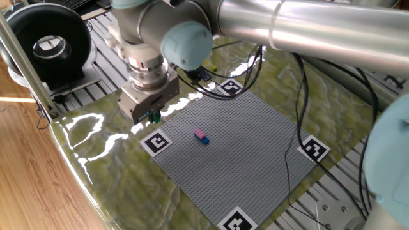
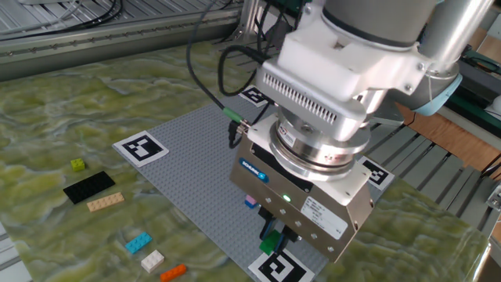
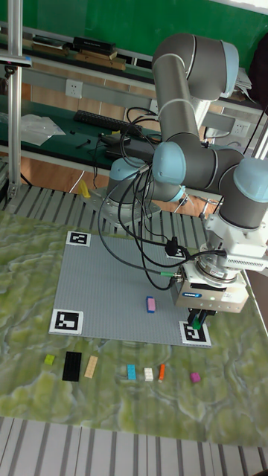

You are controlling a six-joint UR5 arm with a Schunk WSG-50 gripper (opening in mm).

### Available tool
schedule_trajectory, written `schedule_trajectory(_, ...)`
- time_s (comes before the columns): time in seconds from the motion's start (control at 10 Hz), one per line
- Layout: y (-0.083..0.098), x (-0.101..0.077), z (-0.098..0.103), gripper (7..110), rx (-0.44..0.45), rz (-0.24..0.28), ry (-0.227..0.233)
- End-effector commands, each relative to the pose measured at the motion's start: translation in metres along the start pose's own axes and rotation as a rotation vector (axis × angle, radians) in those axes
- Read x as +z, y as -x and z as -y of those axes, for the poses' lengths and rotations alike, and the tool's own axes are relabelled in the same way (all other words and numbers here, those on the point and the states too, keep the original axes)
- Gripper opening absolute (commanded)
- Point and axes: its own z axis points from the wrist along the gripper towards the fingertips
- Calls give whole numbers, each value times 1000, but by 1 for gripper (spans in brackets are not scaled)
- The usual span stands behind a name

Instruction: Stack small Lego blocks randomly, one at a time

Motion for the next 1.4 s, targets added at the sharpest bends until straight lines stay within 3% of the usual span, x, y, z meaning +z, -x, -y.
schedule_trajectory(0.0,-11,7,-2,7,24,-10,-5)
schedule_trajectory(0.1,-19,7,-1,7,21,-43,-10)
schedule_trajectory(0.2,-25,7,-8,7,20,-69,21)
schedule_trajectory(0.4,-21,6,-25,7,6,-50,88)
schedule_trajectory(0.6,-17,7,-12,7,20,-35,34)
schedule_trajectory(0.7,-31,9,-4,7,23,-53,-2)
schedule_trajectory(1.0,-63,26,4,7,20,-37,2)
schedule_trajectory(1.3,-66,34,6,7,22,-24,-7)
